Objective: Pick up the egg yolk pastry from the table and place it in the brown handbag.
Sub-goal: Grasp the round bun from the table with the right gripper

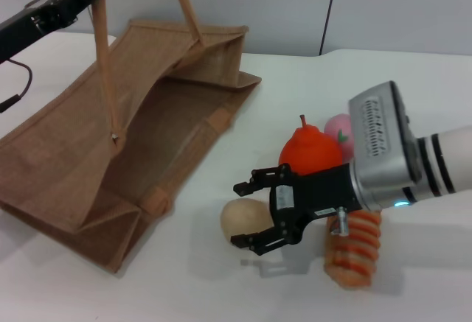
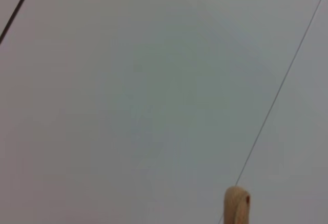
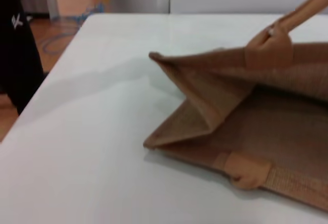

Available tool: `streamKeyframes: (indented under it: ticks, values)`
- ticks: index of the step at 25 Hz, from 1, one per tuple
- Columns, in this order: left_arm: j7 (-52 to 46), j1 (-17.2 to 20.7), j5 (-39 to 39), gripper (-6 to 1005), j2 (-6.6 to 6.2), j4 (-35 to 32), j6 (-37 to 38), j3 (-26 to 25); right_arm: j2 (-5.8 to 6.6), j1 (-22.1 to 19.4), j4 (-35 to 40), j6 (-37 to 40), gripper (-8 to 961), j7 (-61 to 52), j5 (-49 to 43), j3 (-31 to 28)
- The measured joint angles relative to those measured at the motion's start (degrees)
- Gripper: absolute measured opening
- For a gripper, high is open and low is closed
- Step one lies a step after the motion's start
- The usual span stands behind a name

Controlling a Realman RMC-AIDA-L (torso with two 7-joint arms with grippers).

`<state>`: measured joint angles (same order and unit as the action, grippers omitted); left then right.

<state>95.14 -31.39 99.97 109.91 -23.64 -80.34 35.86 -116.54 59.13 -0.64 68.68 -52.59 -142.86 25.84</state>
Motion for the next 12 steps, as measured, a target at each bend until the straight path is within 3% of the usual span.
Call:
streamKeyframes:
  ticks: [12]
  values:
    - [-0.31, -0.14, -0.01, 120, -0.05, 0.0, 0.0, 0.0, 0.0, 2.57, -3.09, -8.84, 853, -3.58, -2.13, 0.57]
